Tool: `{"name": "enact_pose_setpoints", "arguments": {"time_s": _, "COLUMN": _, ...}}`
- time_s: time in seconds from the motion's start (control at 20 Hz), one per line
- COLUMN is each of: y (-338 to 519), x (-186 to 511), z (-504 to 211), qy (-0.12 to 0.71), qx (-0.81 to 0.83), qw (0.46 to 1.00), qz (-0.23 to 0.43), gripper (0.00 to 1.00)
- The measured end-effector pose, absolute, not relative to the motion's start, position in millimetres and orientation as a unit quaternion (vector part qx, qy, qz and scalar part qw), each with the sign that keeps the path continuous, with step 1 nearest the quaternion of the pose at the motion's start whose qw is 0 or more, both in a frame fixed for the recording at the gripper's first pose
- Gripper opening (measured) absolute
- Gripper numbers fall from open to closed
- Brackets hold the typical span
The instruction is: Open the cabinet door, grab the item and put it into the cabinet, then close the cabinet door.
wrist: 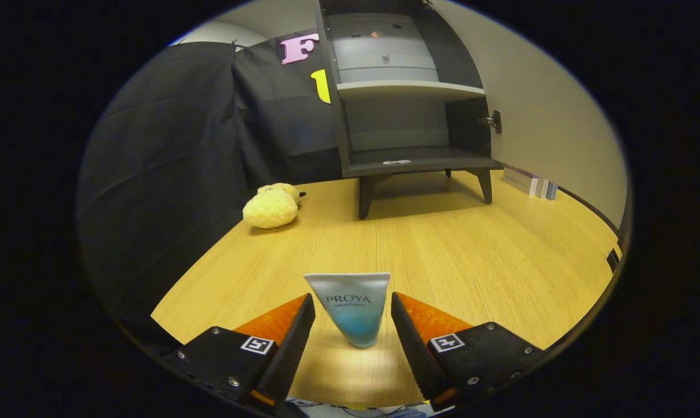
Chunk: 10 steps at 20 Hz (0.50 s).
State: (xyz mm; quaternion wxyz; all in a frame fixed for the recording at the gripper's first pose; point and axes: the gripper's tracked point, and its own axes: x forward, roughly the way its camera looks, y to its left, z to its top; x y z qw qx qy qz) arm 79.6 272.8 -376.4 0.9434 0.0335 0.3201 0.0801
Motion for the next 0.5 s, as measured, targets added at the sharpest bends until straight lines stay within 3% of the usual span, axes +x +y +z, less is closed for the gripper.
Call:
{"name": "enact_pose_setpoints", "arguments": {"time_s": 0.05, "y": 272.8, "x": 78.4, "z": -379.6, "qy": 0.326, "qx": 0.031, "qw": 0.942, "qz": 0.079, "gripper": 0.79}}
{"name": "enact_pose_setpoints", "arguments": {"time_s": 0.1, "y": 272.1, "x": 80.4, "z": -377.6, "qy": 0.323, "qx": 0.03, "qw": 0.943, "qz": 0.078, "gripper": 0.62}}
{"name": "enact_pose_setpoints", "arguments": {"time_s": 0.15, "y": 272.0, "x": 79.7, "z": -378.6, "qy": 0.328, "qx": 0.029, "qw": 0.941, "qz": 0.083, "gripper": 0.53}}
{"name": "enact_pose_setpoints", "arguments": {"time_s": 0.5, "y": 260.0, "x": 111.2, "z": -334.7, "qy": 0.314, "qx": 0.027, "qw": 0.945, "qz": 0.09, "gripper": 0.52}}
